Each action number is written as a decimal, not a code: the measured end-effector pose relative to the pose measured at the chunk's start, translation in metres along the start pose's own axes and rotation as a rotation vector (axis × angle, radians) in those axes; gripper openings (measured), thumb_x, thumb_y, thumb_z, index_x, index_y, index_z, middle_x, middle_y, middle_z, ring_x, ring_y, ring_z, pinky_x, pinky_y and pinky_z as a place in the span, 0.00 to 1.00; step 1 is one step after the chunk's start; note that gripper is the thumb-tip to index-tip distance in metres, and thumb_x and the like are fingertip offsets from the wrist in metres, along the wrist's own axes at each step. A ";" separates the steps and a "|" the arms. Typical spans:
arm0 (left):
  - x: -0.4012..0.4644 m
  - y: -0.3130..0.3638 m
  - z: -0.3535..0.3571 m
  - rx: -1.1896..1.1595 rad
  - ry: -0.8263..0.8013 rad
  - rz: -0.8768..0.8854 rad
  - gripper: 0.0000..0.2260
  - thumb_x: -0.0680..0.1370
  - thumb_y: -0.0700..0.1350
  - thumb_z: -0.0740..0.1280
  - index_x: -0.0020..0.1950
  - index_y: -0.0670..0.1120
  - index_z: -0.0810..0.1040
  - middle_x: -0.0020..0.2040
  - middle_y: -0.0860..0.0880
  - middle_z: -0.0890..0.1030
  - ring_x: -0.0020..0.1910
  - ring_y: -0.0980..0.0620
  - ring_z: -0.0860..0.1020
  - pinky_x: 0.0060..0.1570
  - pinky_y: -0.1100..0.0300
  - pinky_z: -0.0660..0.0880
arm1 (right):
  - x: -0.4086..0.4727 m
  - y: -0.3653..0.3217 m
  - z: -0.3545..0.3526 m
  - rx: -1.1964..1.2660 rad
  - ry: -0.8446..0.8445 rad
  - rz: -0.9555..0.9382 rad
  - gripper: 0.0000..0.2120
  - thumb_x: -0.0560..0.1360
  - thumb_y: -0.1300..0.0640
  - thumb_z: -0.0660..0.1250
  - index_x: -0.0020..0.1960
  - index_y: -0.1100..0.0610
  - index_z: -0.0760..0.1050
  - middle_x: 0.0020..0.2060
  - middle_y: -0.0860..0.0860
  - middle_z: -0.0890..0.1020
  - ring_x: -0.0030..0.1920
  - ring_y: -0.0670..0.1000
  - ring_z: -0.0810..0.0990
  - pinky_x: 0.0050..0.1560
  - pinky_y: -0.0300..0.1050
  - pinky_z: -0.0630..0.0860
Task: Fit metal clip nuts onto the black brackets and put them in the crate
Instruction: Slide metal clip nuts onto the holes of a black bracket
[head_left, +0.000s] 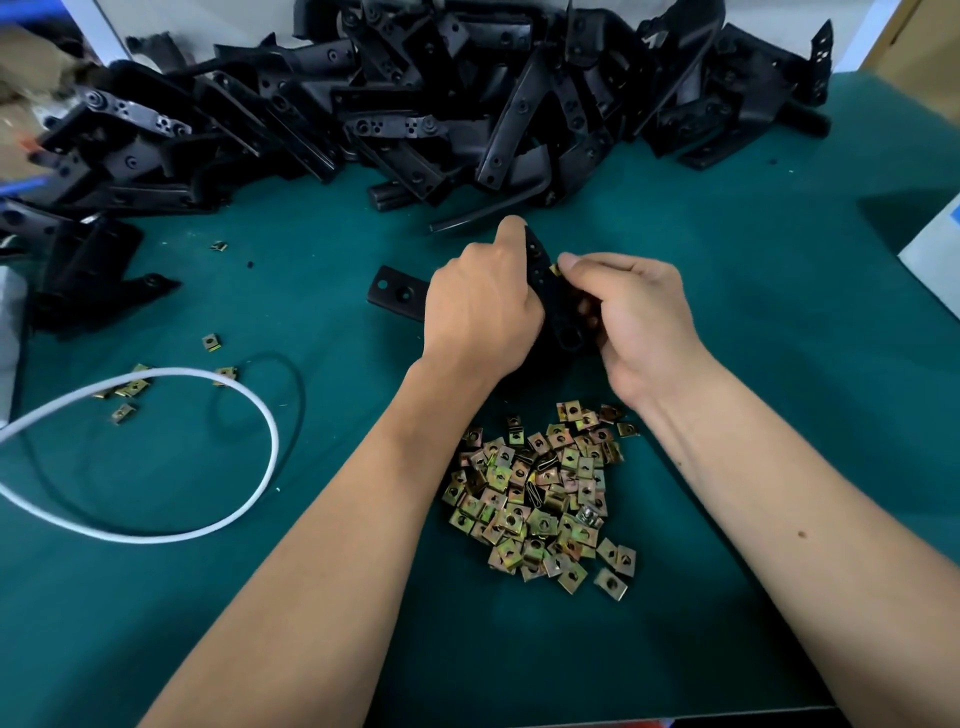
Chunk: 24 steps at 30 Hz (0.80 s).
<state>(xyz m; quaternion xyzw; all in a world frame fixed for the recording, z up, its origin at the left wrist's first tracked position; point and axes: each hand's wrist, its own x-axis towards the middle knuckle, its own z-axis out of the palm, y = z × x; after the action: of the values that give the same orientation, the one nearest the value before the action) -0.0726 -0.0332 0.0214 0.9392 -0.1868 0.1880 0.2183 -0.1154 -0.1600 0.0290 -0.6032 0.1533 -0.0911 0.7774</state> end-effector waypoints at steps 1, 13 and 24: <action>0.000 0.001 0.000 0.004 0.000 -0.001 0.09 0.75 0.36 0.60 0.49 0.45 0.61 0.31 0.49 0.65 0.28 0.46 0.63 0.34 0.51 0.63 | 0.000 0.001 0.001 0.015 0.019 -0.001 0.05 0.76 0.64 0.74 0.42 0.62 0.85 0.34 0.55 0.84 0.34 0.50 0.82 0.37 0.43 0.78; 0.002 0.005 0.005 0.006 0.024 -0.038 0.08 0.75 0.37 0.59 0.49 0.45 0.61 0.31 0.49 0.63 0.31 0.41 0.67 0.35 0.50 0.64 | -0.001 0.001 0.002 0.054 -0.001 0.055 0.05 0.77 0.63 0.73 0.41 0.62 0.84 0.37 0.58 0.85 0.38 0.55 0.84 0.39 0.45 0.80; 0.006 0.004 0.008 -0.002 0.024 -0.102 0.09 0.77 0.41 0.61 0.50 0.46 0.61 0.36 0.47 0.67 0.36 0.38 0.67 0.38 0.49 0.65 | -0.003 0.002 0.005 -0.647 0.001 -0.465 0.13 0.79 0.57 0.69 0.37 0.58 0.84 0.30 0.49 0.82 0.35 0.48 0.79 0.39 0.48 0.75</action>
<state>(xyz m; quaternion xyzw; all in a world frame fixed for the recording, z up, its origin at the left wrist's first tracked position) -0.0667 -0.0418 0.0182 0.9450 -0.1365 0.1875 0.2308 -0.1171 -0.1543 0.0289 -0.8355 0.0339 -0.2120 0.5057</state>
